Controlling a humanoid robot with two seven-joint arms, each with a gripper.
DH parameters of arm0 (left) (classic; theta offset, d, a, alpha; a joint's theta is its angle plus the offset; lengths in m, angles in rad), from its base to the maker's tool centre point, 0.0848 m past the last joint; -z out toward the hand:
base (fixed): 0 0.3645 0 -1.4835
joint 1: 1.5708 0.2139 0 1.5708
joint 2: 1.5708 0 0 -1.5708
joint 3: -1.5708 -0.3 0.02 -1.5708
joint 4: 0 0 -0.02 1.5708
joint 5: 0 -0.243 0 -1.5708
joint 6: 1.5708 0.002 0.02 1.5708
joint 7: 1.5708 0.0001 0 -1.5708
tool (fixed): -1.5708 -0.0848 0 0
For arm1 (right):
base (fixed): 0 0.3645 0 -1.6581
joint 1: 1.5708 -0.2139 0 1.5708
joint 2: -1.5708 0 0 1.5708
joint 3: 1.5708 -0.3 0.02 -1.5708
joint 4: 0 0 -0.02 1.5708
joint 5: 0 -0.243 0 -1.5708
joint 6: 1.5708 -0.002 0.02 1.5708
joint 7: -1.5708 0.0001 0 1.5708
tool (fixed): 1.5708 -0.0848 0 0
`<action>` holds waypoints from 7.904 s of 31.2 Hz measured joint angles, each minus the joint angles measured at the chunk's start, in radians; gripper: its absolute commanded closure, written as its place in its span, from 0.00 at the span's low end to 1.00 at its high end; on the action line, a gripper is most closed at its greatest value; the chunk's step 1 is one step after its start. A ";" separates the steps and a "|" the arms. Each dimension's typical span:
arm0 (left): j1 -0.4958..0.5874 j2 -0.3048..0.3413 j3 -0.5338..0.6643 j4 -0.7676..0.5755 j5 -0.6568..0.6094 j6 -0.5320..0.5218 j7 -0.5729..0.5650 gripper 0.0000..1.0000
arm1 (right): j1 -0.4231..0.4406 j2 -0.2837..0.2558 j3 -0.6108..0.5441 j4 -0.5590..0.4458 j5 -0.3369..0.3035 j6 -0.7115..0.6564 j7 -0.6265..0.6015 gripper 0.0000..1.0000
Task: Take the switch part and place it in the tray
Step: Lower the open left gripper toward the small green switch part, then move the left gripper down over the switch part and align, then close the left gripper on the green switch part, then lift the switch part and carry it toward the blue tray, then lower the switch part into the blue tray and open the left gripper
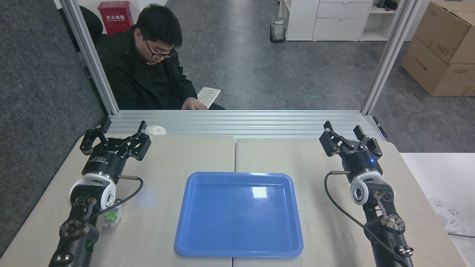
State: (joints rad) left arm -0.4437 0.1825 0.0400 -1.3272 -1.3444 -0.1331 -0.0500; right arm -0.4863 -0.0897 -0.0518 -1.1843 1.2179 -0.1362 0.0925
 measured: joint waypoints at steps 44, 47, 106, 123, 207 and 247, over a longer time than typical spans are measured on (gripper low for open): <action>0.001 0.009 -0.008 -0.075 -0.009 0.081 0.016 0.00 | 0.000 0.000 0.000 0.000 0.000 0.000 0.000 0.00; 0.002 0.010 -0.007 -0.081 -0.009 0.086 0.019 0.00 | 0.000 0.000 0.000 0.000 0.000 0.000 0.000 0.00; 0.416 0.020 -0.001 0.123 -0.015 0.016 0.318 0.00 | 0.000 -0.002 -0.001 0.000 0.000 0.000 0.000 0.00; 0.340 0.028 -0.025 0.240 -0.018 0.018 0.330 0.00 | 0.000 -0.002 -0.001 0.000 -0.001 0.000 0.000 0.00; 0.199 -0.036 -0.416 0.100 -0.211 -0.071 0.328 0.31 | 0.000 -0.001 -0.002 0.000 -0.001 0.000 0.000 0.00; 0.010 0.023 -0.071 0.079 -0.034 0.024 0.218 0.05 | 0.000 0.000 -0.002 0.000 -0.002 0.000 0.000 0.00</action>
State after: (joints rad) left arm -0.4339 0.2056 -0.0311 -1.2487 -1.3779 -0.1094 0.1682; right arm -0.4863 -0.0900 -0.0537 -1.1843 1.2164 -0.1363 0.0924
